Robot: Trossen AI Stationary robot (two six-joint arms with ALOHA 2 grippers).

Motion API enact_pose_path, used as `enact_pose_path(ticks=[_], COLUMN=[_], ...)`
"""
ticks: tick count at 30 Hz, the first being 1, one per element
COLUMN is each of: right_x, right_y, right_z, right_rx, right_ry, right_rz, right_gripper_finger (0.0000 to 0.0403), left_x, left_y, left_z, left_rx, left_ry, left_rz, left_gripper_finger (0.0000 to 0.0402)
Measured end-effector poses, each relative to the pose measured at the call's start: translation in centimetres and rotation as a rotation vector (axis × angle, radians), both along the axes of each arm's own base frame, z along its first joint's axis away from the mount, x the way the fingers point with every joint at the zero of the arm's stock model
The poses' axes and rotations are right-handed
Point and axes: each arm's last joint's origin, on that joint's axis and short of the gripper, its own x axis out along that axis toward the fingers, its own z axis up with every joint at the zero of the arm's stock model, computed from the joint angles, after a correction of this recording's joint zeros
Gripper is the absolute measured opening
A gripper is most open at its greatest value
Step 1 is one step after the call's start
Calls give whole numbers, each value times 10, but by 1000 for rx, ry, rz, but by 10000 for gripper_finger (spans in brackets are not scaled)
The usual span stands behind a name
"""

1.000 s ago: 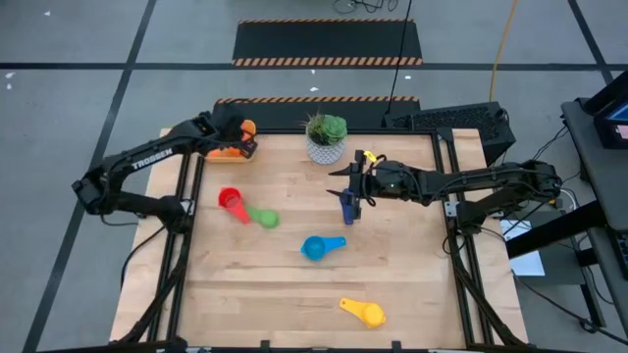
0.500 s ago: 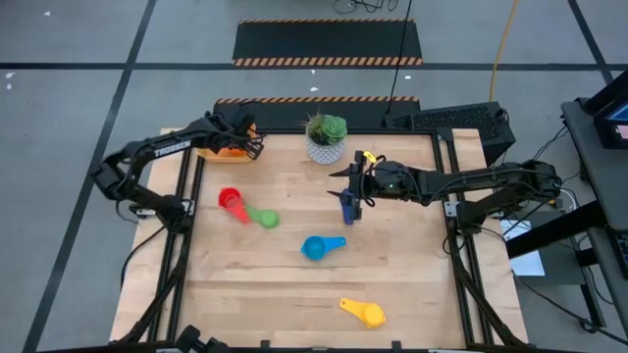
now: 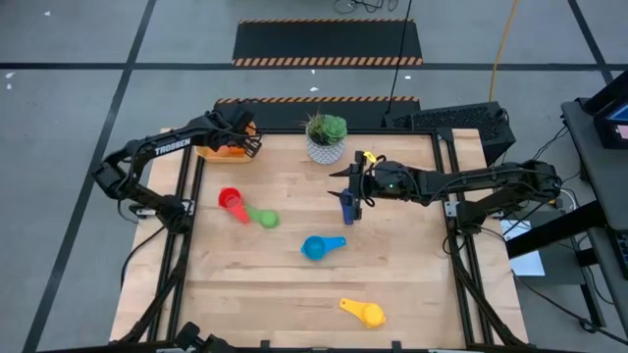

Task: Nest measuring cups in basket
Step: Stack the dark blue measuring cup on top of the light orange measuring cup in the yellow bin

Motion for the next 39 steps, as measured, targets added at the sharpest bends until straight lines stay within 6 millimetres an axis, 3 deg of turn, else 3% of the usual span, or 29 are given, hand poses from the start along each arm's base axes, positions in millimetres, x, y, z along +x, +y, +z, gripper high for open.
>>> enact_pose_path(ticks=[5,12,18,27,39], right_x=[0,0,0,0,0], right_y=[0,0,0,0,0], right_z=[0,0,0,0,0], right_rx=[0,15,14,14,14], right_ry=[0,-3,-3,-4,-4], right_rz=[0,-4,-4,-4,-4], right_gripper_finger=[203,203,203,203,203], left_x=[1,-1,-5,-8,-7], left_y=[0,-4,-1,-1,0], left_z=[-5,-17,-26,-28,-26], left_rx=[23,14,48,41,52], left_ry=[-8,29,17,26,13], left_rz=[-26,-65,-68,-69,-65], left_gripper_finger=[27,8,41,38,115])
